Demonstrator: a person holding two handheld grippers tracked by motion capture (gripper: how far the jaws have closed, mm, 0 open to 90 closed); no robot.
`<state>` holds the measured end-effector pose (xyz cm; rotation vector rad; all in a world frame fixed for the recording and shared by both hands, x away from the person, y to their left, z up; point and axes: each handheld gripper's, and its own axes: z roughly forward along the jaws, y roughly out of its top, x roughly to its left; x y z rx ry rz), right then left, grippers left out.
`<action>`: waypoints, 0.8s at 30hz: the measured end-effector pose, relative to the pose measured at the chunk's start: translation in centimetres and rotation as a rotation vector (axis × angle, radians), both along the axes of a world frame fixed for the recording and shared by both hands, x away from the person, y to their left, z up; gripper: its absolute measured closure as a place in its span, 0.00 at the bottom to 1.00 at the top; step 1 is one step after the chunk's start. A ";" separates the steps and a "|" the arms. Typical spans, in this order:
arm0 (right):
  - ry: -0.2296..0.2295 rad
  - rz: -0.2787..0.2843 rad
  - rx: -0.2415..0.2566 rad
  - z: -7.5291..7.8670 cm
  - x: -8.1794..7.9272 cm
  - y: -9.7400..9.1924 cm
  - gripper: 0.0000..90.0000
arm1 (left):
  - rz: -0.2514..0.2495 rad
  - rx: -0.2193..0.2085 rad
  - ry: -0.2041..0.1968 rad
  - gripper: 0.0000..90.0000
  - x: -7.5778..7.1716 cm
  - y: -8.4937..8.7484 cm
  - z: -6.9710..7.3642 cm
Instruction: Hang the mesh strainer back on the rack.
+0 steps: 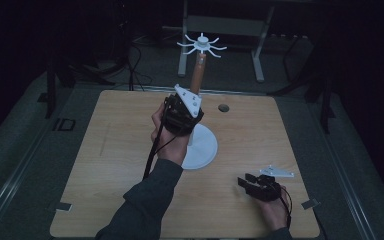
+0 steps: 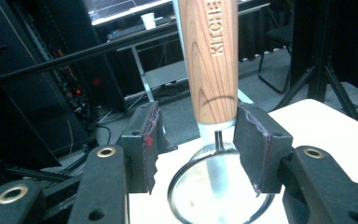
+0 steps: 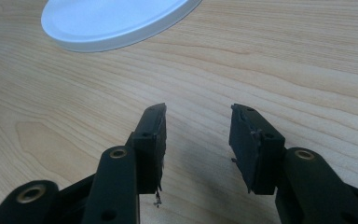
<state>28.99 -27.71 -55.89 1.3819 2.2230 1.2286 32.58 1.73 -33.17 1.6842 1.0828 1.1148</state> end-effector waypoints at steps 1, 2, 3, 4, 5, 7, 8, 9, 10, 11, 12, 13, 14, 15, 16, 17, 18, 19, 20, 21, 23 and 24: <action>0.000 0.001 -0.001 0.0 0.0 0.0 0.62 | -0.019 0.003 -0.004 0.55 -0.5 0.0 0.2; 0.000 0.001 -0.001 0.0 0.0 0.0 0.62 | -0.025 -0.001 -0.007 0.55 -0.7 -0.1 0.2; 0.000 0.001 -0.001 0.0 0.0 0.0 0.62 | -0.032 0.002 -0.008 0.54 -0.8 -0.1 0.3; 0.000 0.001 -0.001 0.0 0.0 0.0 0.62 | -0.039 0.000 -0.008 0.54 -1.0 -0.1 0.3; 0.000 0.001 -0.001 0.0 0.0 0.0 0.62 | -0.045 -0.001 -0.005 0.54 -1.0 -0.1 0.4; 0.000 0.001 -0.001 0.0 0.0 0.0 0.62 | -0.055 -0.008 -0.001 0.54 -1.1 -0.1 0.4; 0.000 0.002 -0.001 0.0 0.0 0.0 0.62 | -0.057 -0.009 -0.001 0.54 -1.2 -0.1 0.5; 0.000 0.001 0.000 0.0 0.0 0.0 0.62 | -0.060 -0.008 0.002 0.54 -1.2 -0.1 0.5; 0.000 0.002 0.000 0.0 0.0 0.0 0.62 | -0.063 -0.006 0.003 0.54 -1.3 -0.1 0.5; 0.000 0.002 -0.001 0.0 0.0 0.0 0.61 | -0.065 -0.006 0.003 0.54 -1.3 -0.1 0.5; 0.000 -0.001 0.000 0.0 0.0 0.0 0.61 | -0.065 -0.006 0.003 0.54 -1.3 -0.1 0.5; 0.001 0.000 0.001 0.0 0.0 0.0 0.61 | -0.070 -0.009 0.001 0.54 -1.4 -0.1 0.5; 0.001 0.000 0.000 0.0 0.0 0.0 0.61 | -0.072 -0.008 0.002 0.54 -1.5 -0.1 0.6; 0.001 -0.001 0.000 0.0 0.0 0.0 0.61 | -0.074 -0.012 0.003 0.54 -1.5 -0.1 0.6; 0.000 -0.001 -0.002 0.0 0.0 0.0 0.61 | -0.078 -0.018 0.006 0.54 -1.5 0.0 0.5; -0.001 -0.003 -0.006 0.0 0.0 -0.1 0.61 | -0.078 -0.019 0.009 0.54 -1.5 0.0 0.5; -0.001 -0.005 -0.007 0.0 0.0 -0.1 0.61 | -0.078 -0.016 0.011 0.54 -1.4 0.0 0.5; 0.000 -0.007 -0.006 0.0 0.1 -0.1 0.61 | -0.078 -0.015 0.015 0.54 -1.4 0.0 0.5; -0.001 -0.012 -0.008 0.0 0.1 -0.1 0.61 | -0.077 -0.017 0.017 0.54 -1.4 0.0 0.5; -0.003 -0.016 -0.008 0.0 0.1 -0.2 0.61 | -0.079 -0.016 0.020 0.54 -1.4 0.1 0.5; -0.005 -0.024 -0.011 0.0 0.2 -0.3 0.60 | -0.082 -0.025 0.020 0.54 -1.4 0.1 0.5; -0.005 -0.024 -0.011 0.0 0.2 -0.3 0.60 | -0.082 -0.025 0.020 0.54 -1.4 0.1 0.5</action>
